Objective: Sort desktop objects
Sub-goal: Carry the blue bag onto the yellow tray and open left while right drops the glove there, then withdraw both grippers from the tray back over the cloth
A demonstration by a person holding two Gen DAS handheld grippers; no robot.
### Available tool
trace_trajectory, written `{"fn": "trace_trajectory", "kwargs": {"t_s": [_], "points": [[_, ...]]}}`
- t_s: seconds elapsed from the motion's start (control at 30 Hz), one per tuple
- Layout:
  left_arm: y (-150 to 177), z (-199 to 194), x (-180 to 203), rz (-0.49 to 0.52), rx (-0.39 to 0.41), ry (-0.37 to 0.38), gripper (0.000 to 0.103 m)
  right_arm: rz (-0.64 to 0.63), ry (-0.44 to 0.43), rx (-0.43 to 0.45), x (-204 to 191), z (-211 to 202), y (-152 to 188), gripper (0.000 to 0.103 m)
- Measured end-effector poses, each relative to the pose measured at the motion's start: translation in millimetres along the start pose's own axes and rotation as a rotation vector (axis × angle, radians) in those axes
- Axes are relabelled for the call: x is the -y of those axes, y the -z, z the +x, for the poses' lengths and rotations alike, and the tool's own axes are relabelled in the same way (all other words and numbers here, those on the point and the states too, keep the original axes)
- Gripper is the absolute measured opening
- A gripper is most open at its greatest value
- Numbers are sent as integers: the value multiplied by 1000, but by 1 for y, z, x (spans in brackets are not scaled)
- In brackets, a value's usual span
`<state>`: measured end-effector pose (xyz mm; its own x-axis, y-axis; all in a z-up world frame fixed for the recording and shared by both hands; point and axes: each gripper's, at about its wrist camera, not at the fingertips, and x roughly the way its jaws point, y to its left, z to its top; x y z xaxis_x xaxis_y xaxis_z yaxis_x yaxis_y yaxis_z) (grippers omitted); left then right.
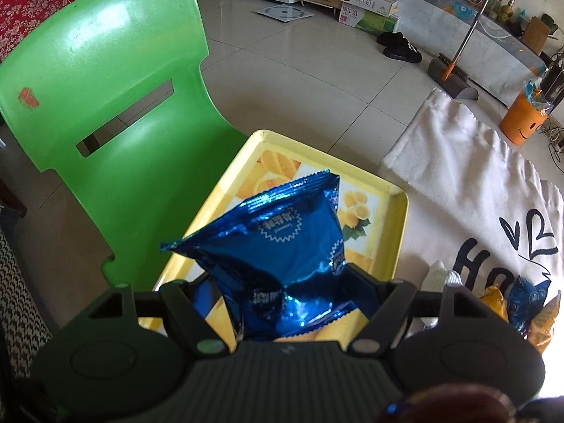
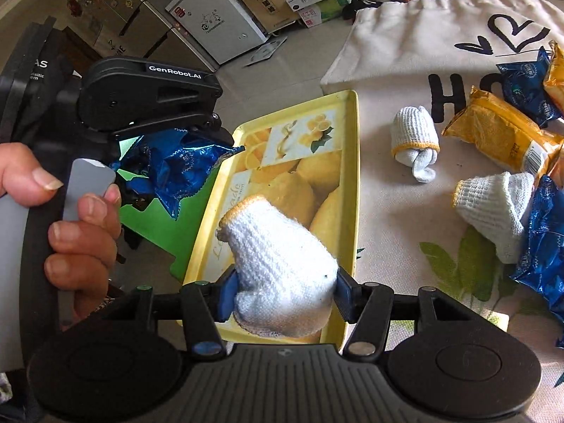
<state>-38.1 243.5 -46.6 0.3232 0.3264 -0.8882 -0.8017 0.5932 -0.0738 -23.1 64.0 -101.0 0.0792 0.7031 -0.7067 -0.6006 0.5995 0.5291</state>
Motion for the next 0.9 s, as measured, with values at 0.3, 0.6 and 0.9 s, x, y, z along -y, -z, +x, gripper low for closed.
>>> {"fn": "trace_trajectory", "kwargs": {"t_s": [0.3,0.6,0.9], "points": [[-21,24,-6,-28,-28,-40,81,4,-45,44,-9,31,-16,60],[-21,12,0,-22,9,-40,97,-6,-20,61,-6,22,-21,75],[-10,2,18,16,-1,37,97,-45,61,78,11,-17,-15,76]]}}
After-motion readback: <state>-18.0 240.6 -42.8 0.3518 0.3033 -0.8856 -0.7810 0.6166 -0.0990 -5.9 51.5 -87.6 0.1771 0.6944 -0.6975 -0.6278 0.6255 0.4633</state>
